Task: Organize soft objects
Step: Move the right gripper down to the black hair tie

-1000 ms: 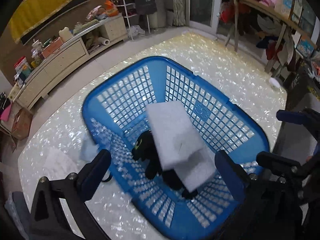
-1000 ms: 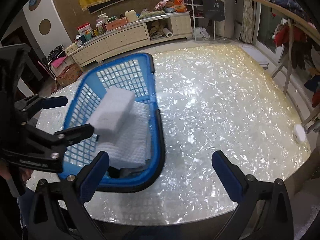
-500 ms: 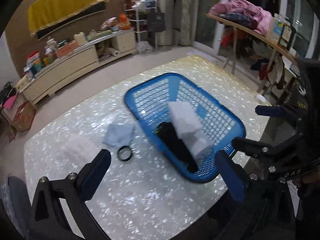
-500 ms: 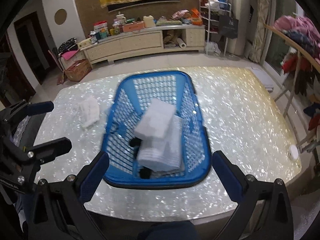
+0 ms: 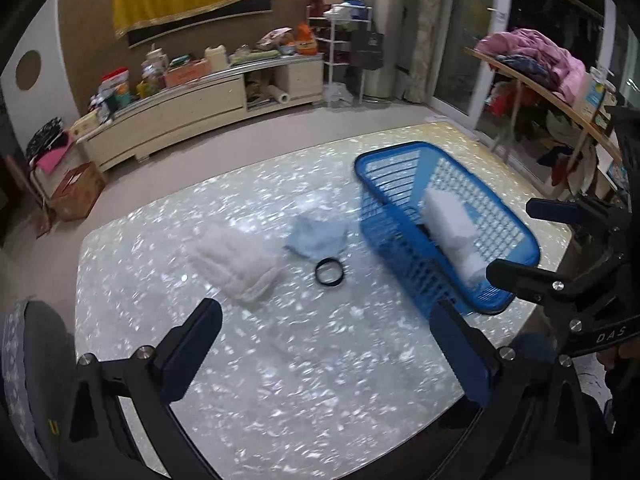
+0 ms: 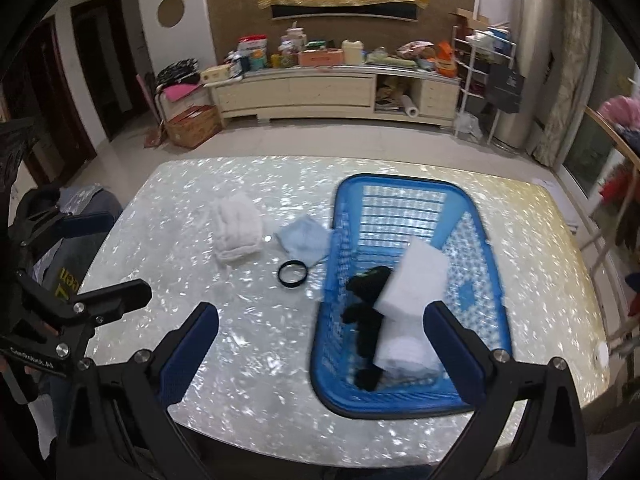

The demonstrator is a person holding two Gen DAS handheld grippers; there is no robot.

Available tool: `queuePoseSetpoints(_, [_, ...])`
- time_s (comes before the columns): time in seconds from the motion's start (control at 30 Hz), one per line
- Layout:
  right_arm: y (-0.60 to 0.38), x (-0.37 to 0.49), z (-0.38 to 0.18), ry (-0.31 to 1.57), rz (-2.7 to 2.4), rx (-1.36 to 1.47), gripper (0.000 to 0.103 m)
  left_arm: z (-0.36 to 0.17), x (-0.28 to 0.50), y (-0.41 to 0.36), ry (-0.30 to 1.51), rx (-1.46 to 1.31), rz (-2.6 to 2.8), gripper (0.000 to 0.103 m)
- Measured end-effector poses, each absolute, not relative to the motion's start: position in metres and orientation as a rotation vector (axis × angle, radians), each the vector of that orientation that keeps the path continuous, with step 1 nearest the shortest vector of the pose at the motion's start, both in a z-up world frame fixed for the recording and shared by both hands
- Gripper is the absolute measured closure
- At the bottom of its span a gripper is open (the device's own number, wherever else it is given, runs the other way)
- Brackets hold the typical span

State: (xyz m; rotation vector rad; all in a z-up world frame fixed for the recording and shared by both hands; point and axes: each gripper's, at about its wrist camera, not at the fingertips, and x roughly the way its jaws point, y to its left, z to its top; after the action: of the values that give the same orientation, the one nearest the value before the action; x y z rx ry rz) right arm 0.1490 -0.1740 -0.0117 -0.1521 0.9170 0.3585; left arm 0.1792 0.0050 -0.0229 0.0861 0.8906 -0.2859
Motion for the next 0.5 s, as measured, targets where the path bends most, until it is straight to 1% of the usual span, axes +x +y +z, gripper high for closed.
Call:
queuePoseSetpoints(0.23, [-0.130, 0.164, -0.034, 0.958, 0.420, -0.207, 0.001, -0.045, 0.183, 0.045, 0.927, 0.053, -0.235, 0.000])
queuePoseSetpoints(0.3, [-0.119, 0.169, -0.041, 0.975, 0.439, -0.216, 0.005, -0.052, 0.185, 0.055, 0.938, 0.048, -0.221, 0.000])
queuePoseSetpoints(0.37, [-0.110, 0.172, -0.048, 0.992, 0.454, -0.225, 0.011, -0.057, 0.188, 0.063, 0.946, 0.045, -0.205, 0.000])
queuePoseSetpoints(0.5, [-0.092, 0.179, -0.065, 1.031, 0.490, -0.247, 0.018, -0.072, 0.195, 0.077, 0.970, 0.036, -0.180, 0.000])
